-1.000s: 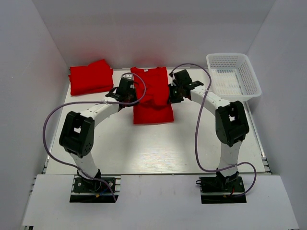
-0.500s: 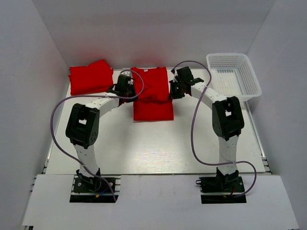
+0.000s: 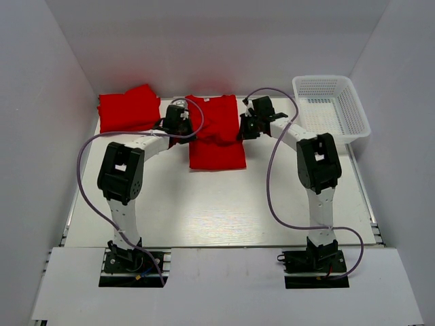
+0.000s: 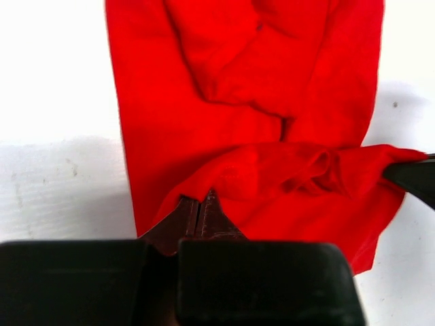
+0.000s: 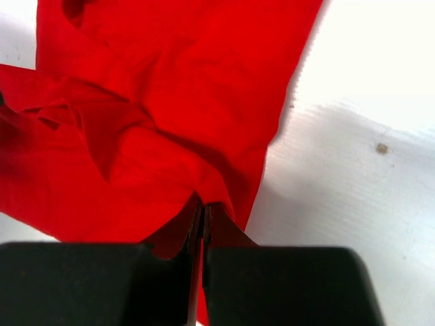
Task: Fold and stack the t-shirts
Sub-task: Fold the folded rectangular tshirt in 1/3 of the way
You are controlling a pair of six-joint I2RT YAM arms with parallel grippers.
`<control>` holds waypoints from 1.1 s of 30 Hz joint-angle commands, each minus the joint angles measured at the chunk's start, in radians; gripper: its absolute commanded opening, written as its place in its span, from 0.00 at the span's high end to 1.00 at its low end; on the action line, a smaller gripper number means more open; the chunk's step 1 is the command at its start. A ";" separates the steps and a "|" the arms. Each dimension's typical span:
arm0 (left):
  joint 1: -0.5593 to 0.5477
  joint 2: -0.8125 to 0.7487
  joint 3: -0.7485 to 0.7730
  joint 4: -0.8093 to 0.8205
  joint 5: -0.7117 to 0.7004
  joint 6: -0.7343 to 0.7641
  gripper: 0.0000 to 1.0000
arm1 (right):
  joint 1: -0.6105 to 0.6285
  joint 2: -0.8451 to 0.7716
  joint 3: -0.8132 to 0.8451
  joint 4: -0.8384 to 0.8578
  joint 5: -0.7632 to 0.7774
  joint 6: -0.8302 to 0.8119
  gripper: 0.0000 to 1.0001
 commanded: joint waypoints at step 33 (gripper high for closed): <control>-0.017 -0.230 -0.101 -0.149 0.037 0.080 0.00 | -0.060 -0.294 -0.326 0.184 -0.022 0.022 0.10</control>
